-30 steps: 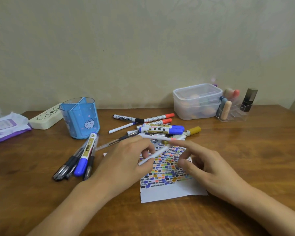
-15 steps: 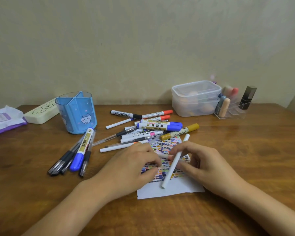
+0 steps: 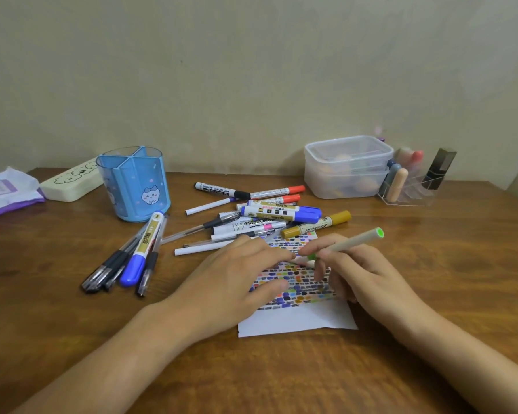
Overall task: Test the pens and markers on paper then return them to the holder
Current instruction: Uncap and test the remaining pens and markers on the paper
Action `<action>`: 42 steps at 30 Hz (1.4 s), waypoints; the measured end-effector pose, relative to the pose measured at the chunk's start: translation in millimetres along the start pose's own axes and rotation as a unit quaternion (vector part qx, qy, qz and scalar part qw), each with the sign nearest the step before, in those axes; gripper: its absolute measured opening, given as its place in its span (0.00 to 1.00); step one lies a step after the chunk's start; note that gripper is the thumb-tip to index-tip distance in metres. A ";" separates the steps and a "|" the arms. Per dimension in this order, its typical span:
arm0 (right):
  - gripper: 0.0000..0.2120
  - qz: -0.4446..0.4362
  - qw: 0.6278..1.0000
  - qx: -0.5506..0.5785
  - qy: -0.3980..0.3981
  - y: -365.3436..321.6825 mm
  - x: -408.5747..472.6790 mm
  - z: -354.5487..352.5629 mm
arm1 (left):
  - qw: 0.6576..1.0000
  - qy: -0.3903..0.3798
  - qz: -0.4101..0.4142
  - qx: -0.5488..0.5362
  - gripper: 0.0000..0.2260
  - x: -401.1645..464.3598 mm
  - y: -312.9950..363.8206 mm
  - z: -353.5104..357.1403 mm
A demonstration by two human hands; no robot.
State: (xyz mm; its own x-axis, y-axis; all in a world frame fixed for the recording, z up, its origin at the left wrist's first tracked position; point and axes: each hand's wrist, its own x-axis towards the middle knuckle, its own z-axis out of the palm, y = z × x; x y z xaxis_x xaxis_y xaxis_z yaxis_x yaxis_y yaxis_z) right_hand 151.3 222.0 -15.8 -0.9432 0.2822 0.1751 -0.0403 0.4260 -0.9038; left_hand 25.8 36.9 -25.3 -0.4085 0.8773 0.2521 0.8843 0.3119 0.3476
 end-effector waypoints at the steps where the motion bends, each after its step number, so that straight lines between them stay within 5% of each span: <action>1: 0.13 0.002 1.000 0.008 -0.010 -1.1 -0.6 0.6 | 1.000 0.004 0.002 -0.002 0.20 0.7 -0.2 1.5; 6: 0.18 0.035 0.997 0.066 -0.021 -4.8 -3.8 3.3 | 0.999 0.010 0.010 -0.037 0.17 3.2 0.1 8.3; 13: 0.07 0.032 0.998 0.044 -0.018 -3.0 -2.8 3.2 | 0.995 0.031 0.026 -0.091 0.03 5.3 2.9 12.3; 26: 0.12 0.050 0.991 0.099 -0.070 -2.4 -1.9 -2.2 | 0.996 0.012 0.059 -0.060 0.09 7.3 -1.4 16.1; 30: 0.15 0.090 0.987 0.130 0.015 -15.1 -5.4 -20.8 | 0.991 -0.010 -0.012 -0.130 0.10 8.4 -9.0 10.8; 42: 0.03 0.041 0.997 -0.022 -0.053 -7.3 -6.0 -7.7 | 0.978 0.024 -0.082 -0.192 0.09 6.4 -5.2 7.0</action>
State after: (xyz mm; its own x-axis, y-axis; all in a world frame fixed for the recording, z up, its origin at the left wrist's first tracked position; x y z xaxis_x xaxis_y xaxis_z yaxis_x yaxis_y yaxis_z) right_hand 159.8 223.8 -7.3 -0.9725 0.2262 0.0561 0.0512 0.4422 -0.8955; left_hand 20.1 43.5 -31.8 -0.5551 0.8065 0.2037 0.6603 0.2783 0.6976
